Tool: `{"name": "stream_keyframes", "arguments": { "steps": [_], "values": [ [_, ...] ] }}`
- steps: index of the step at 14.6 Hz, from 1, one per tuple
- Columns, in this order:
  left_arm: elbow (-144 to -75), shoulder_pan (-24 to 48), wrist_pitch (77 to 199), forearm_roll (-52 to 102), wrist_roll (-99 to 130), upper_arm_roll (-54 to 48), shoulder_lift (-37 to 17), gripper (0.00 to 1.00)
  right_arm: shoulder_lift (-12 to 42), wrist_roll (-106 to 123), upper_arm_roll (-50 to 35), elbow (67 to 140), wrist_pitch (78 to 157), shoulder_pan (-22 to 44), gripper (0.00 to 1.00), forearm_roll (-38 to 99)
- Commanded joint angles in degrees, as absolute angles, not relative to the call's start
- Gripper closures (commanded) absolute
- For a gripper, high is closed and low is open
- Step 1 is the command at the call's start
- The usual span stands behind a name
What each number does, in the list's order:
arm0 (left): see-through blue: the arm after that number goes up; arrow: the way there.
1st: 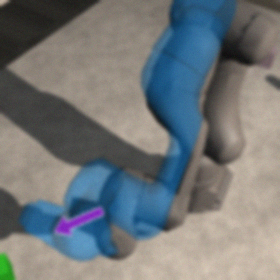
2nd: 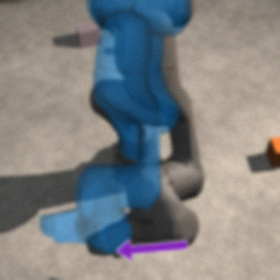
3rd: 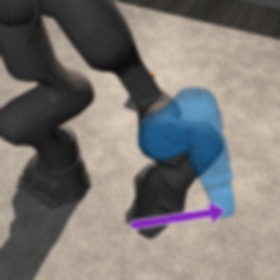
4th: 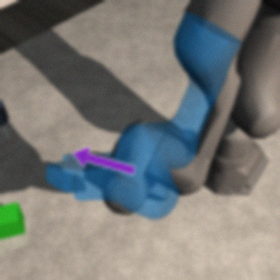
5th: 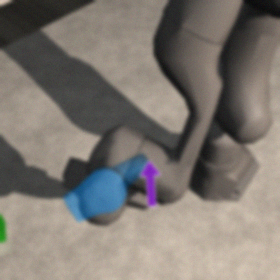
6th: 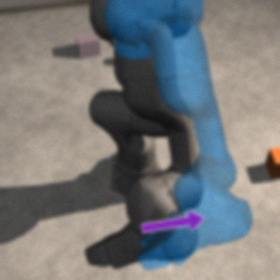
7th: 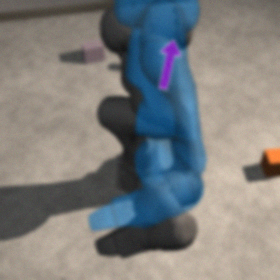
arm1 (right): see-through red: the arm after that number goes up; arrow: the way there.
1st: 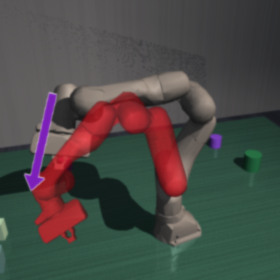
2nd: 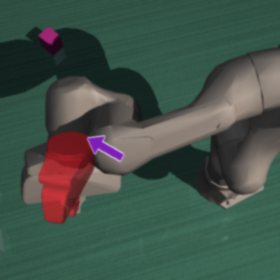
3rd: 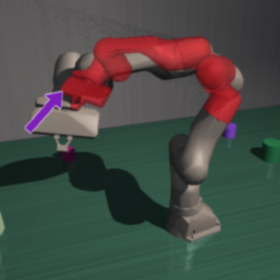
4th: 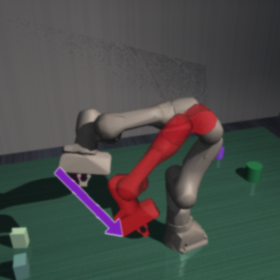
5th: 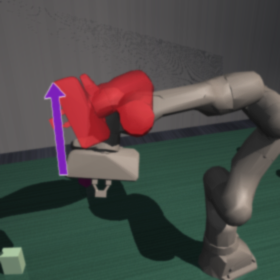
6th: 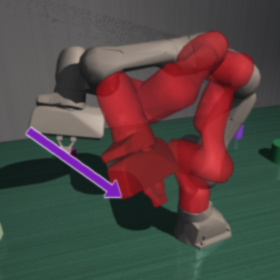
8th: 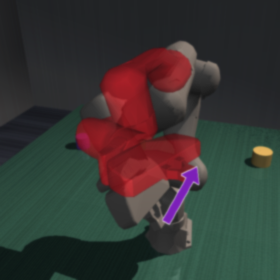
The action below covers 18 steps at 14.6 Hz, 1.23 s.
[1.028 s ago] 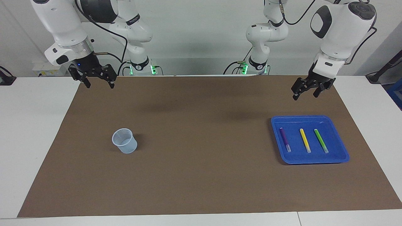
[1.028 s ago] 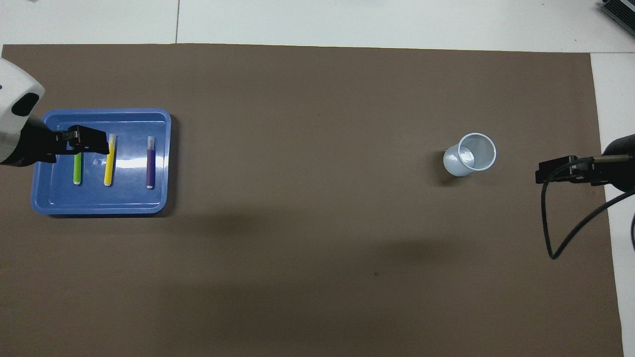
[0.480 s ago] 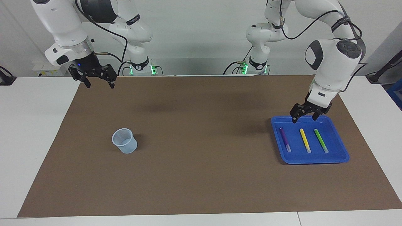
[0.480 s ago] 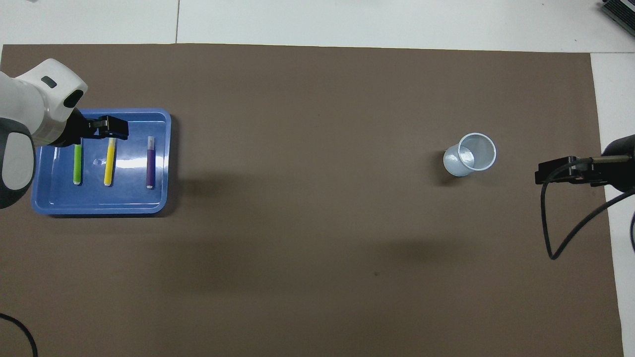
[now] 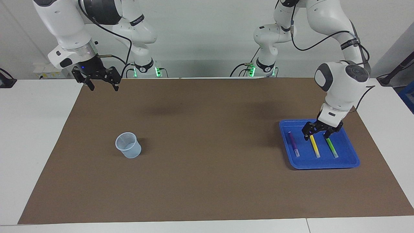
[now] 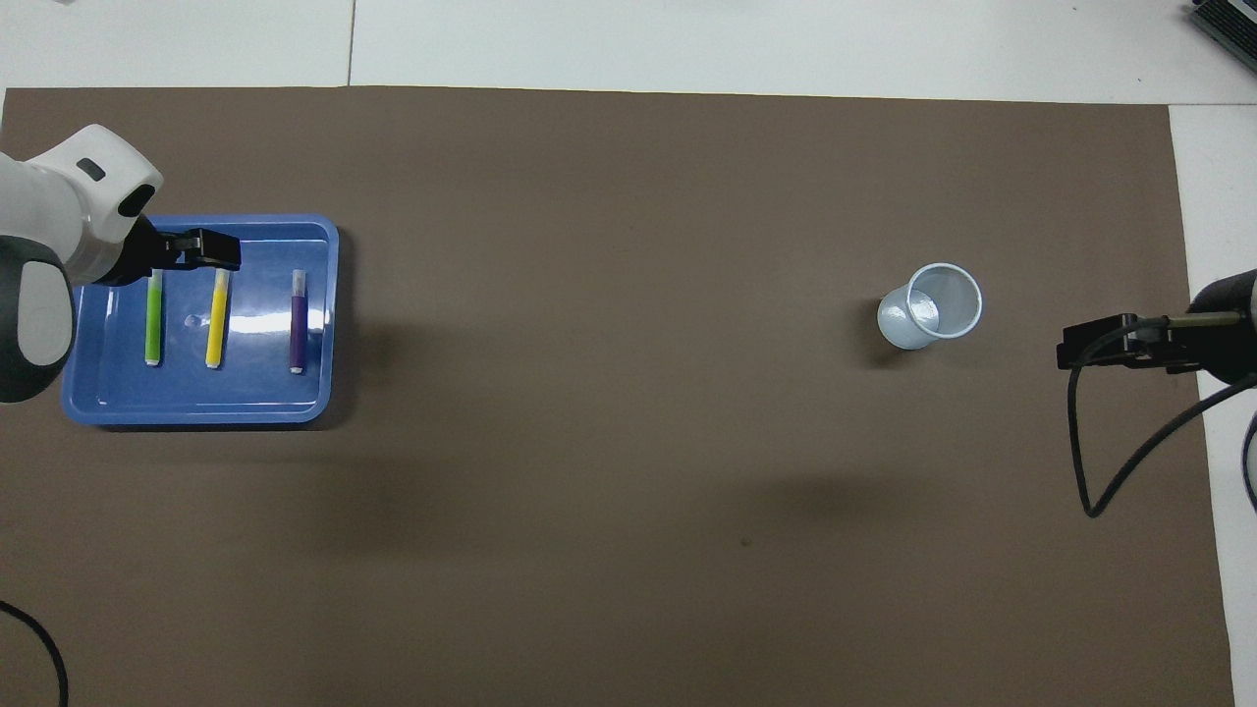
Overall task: Transfer and insert pens with both arms
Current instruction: 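Move the left gripper over the purple pen and grasp it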
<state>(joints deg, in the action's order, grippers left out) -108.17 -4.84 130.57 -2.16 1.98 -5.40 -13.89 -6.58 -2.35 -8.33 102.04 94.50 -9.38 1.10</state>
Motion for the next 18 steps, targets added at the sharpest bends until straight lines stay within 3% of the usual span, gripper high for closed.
{"name": "stream_keyframes", "arguments": {
  "steps": [1, 5, 15, 16, 18],
  "values": [
    [-109.9, -4.6, 133.5, -2.8, 2.9, -5.4, -14.6, 0.00, -8.3, -1.6, -8.4, 103.4, 94.0, -10.1, 0.00, 0.3],
    [-110.1, -3.9, 136.5, -2.8, 3.0, -5.4, -18.2, 0.00, -9.0, 1.8, -8.1, 103.1, 93.9, -10.5, 0.00, 0.1],
    [-115.8, -3.6, 138.2, -2.8, 3.0, -5.5, -17.4, 0.07, -9.5, 4.4, -8.2, 103.2, 93.3, -9.9, 0.00, 1.0],
    [-115.8, -3.6, 138.2, -2.8, 3.0, -5.6, -17.4, 0.11, -9.6, 4.4, -8.2, 103.2, 92.6, -9.8, 0.00, 1.0],
    [-115.8, -3.6, 138.8, -2.8, 3.0, -5.6, -17.5, 0.29, -9.6, 4.6, -8.2, 103.2, 91.8, -9.9, 0.00, 1.0]
  ]
}}
